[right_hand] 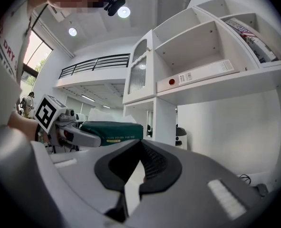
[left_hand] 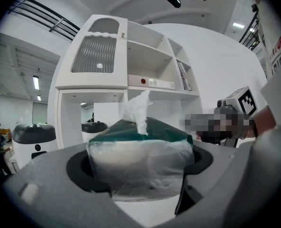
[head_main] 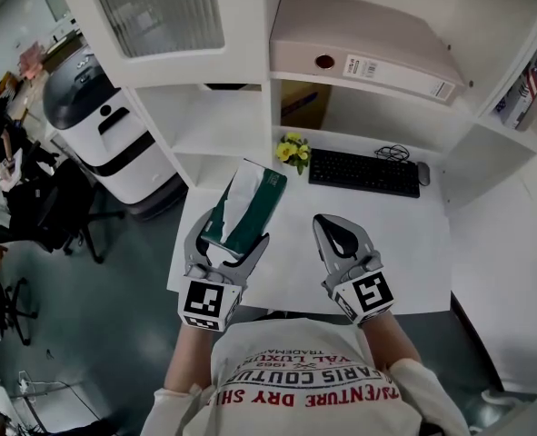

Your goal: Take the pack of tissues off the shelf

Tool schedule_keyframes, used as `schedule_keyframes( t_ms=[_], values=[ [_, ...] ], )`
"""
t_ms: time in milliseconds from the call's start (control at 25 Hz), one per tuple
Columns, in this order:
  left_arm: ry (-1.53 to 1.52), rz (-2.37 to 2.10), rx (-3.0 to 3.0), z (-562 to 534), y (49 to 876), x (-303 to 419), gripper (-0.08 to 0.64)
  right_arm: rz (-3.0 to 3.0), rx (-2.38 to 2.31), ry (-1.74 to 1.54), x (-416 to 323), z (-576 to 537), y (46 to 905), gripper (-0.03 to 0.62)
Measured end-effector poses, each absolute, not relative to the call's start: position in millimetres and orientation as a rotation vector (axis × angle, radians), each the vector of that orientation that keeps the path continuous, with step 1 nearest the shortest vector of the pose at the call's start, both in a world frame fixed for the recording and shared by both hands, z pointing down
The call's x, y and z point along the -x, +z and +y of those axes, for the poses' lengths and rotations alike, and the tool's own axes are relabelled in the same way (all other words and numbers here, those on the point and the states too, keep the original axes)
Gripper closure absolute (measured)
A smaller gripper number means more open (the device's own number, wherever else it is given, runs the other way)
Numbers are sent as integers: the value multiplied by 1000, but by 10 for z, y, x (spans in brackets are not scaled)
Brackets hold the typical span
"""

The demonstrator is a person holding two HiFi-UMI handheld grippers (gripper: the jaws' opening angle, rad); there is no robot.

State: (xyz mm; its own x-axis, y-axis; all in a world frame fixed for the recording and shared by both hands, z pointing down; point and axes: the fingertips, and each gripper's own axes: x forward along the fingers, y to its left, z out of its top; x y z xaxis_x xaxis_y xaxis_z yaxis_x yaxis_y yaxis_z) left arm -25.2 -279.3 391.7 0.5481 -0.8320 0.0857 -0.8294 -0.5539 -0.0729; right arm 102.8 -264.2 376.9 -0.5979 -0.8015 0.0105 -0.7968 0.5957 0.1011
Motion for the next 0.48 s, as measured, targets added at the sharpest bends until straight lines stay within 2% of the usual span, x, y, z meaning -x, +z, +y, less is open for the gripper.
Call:
schedule_keyframes(
  t_ms=[480],
  values=[
    [-216,1483,2761,-2813,3977,230,121,-2738,-1383,-126,-1058,-2680,3795,591]
  ],
)
